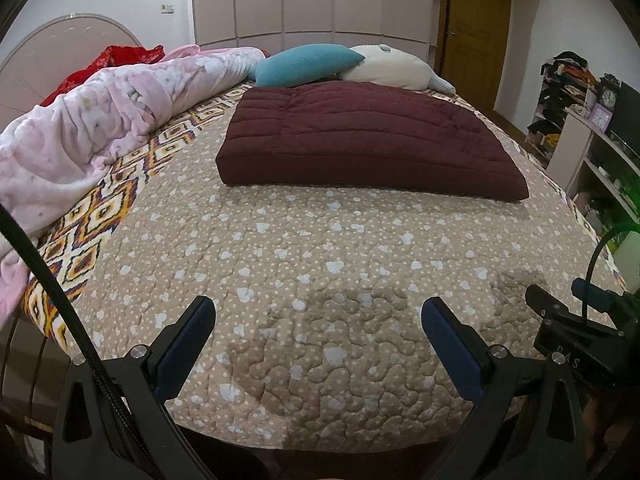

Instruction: Fold large clothes

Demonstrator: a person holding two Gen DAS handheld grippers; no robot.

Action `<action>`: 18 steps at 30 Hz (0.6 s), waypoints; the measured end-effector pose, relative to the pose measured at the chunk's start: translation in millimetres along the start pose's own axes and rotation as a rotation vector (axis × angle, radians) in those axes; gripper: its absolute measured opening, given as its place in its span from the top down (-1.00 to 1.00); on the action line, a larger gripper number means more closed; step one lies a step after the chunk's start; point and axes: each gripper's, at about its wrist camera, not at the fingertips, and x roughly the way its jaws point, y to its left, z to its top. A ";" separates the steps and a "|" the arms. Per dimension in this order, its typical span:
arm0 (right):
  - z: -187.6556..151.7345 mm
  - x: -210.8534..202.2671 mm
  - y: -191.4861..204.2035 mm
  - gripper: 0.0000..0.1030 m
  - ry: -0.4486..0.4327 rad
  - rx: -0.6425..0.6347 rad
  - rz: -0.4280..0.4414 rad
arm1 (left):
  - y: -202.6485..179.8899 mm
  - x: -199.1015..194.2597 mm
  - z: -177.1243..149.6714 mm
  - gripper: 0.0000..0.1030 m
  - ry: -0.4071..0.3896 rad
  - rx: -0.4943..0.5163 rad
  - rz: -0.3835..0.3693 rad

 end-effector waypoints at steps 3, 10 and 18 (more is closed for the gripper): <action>-0.3 -0.9 3.4 -0.40 -0.004 -0.012 -0.001 | 1.7 1.6 0.7 -1.00 0.006 -0.004 -0.001; -0.6 0.9 6.1 -0.40 0.002 -0.015 0.004 | 4.5 6.6 -0.7 -1.00 0.017 -0.008 0.002; -1.1 3.6 7.9 -0.40 0.007 -0.018 0.006 | 6.4 13.1 -1.6 -1.00 0.033 -0.014 0.008</action>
